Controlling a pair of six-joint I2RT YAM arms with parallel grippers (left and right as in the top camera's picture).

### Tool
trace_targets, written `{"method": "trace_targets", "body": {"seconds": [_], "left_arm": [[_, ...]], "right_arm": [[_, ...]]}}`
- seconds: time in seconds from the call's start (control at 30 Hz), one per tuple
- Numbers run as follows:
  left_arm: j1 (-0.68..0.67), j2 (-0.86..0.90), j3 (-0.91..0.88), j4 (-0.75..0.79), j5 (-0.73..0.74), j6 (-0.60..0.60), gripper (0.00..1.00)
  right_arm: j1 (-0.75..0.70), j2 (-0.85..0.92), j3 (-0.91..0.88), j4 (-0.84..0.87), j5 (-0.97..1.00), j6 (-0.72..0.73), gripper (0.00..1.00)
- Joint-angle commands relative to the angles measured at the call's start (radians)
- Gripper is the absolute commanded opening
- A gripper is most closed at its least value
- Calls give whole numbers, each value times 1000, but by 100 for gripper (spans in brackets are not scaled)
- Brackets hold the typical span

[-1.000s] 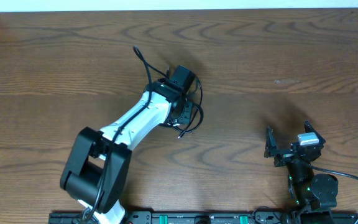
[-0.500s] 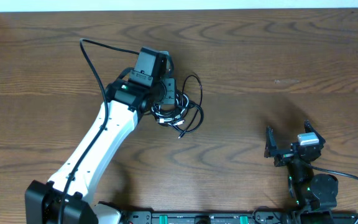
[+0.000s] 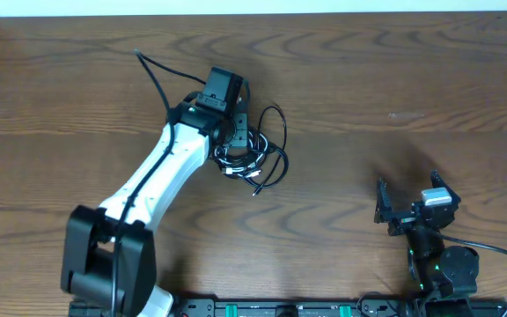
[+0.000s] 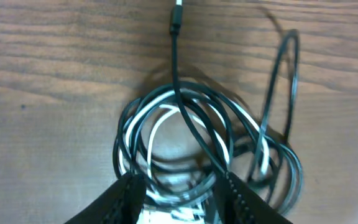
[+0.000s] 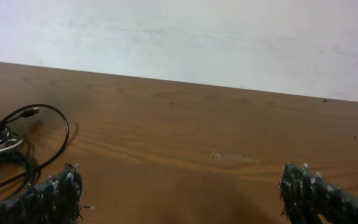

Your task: Untangle cables

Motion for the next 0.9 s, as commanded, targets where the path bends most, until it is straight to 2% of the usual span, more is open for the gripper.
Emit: {"method": "trace_targets", "body": {"seconds": [0.0, 0.13, 0.17, 0.2, 0.3, 0.53, 0.87], "left_arm": [[16, 34, 0, 6, 10, -2, 43], [18, 39, 0, -3, 23, -2, 43], [21, 39, 0, 2, 10, -2, 39], [26, 39, 0, 8, -8, -3, 29], [50, 39, 0, 19, -81, -56, 9], [111, 40, -6, 21, -92, -92, 8], [121, 40, -12, 29, -108, -118, 8]], "right_arm": [[-5, -3, -1, -4, 1, 6, 99], [-5, -3, -1, -4, 1, 6, 99], [-5, -3, -1, -4, 1, 6, 99], [-5, -3, -1, -4, 1, 6, 99], [-5, -3, -1, -4, 1, 6, 99], [-5, -3, -1, -4, 1, 6, 99], [-5, -3, -1, -4, 1, 6, 99]]}}
